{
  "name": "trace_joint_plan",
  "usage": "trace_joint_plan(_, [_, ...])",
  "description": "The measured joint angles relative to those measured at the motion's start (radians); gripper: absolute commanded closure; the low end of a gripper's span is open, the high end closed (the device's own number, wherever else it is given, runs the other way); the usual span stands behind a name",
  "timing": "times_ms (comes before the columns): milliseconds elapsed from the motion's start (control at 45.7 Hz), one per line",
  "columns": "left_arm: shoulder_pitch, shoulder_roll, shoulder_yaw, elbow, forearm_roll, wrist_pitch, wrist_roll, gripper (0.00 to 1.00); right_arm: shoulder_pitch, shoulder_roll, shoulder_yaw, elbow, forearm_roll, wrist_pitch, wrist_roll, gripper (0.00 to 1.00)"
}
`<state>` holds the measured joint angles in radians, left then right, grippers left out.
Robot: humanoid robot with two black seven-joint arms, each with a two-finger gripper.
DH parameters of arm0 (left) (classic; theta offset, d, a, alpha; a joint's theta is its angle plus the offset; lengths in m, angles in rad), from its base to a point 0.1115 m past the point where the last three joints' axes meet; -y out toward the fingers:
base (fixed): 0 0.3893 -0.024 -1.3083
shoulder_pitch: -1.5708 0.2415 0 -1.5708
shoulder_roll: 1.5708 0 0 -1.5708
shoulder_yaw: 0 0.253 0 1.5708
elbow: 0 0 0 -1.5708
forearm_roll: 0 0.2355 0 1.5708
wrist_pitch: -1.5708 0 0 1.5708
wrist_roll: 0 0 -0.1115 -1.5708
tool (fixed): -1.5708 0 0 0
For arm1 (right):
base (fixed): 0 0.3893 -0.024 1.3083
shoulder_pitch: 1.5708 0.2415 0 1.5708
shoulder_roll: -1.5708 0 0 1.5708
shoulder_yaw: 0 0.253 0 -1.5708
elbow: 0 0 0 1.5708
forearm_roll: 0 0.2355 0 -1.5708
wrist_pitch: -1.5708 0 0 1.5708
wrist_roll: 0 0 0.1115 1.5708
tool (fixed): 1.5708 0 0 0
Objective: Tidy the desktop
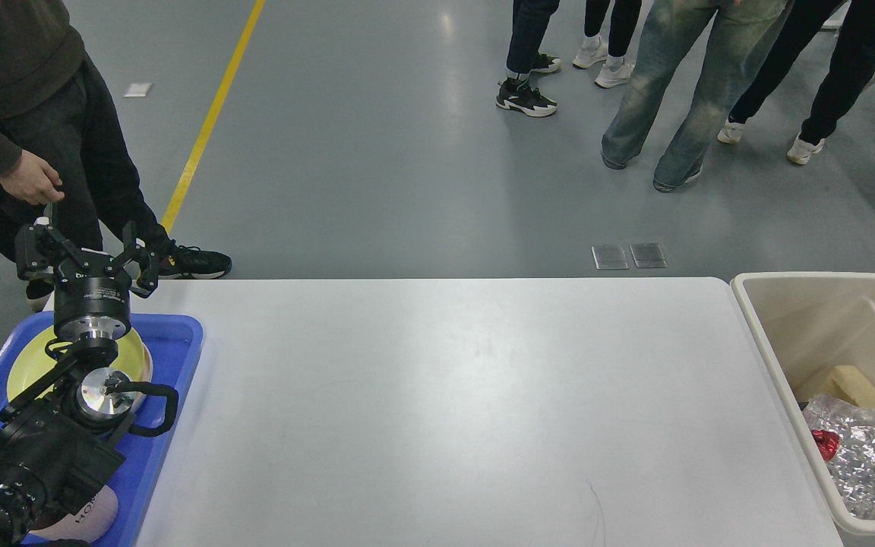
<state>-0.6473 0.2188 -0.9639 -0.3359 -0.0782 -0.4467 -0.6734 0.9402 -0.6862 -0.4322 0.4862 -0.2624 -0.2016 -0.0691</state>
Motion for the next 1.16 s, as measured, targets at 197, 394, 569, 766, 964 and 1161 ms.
trace_joint_plan(197, [0.0,0.0,0.0,0.0,0.0,0.0,0.0,0.04,-0.074,0.049,0.06,-0.083,0.15,-0.018,0.005,0.0])
trace_joint_plan(394, [0.0,0.0,0.0,0.0,0.0,0.0,0.0,0.04,-0.093,0.051,0.275,-0.085,0.167,-0.017,0.006,0.0])
trace_joint_plan(569, [0.0,0.0,0.0,0.0,0.0,0.0,0.0,0.04,-0.103,0.054,0.631,-0.064,0.167,-0.012,0.006,0.0])
trace_joint_plan(766, [0.0,0.0,0.0,-0.001,0.0,0.0,0.0,0.04,-0.135,0.071,0.993,0.104,0.163,-0.008,0.028,0.0])
trace_joint_plan(964, [0.0,0.0,0.0,-0.001,0.0,0.0,0.0,0.04,-0.261,0.108,1.358,0.309,0.162,0.036,0.155,0.0])
trace_joint_plan(1161, [0.0,0.0,0.0,0.0,0.0,0.0,0.0,0.04,-0.354,0.247,1.685,0.351,0.163,0.24,0.186,0.0])
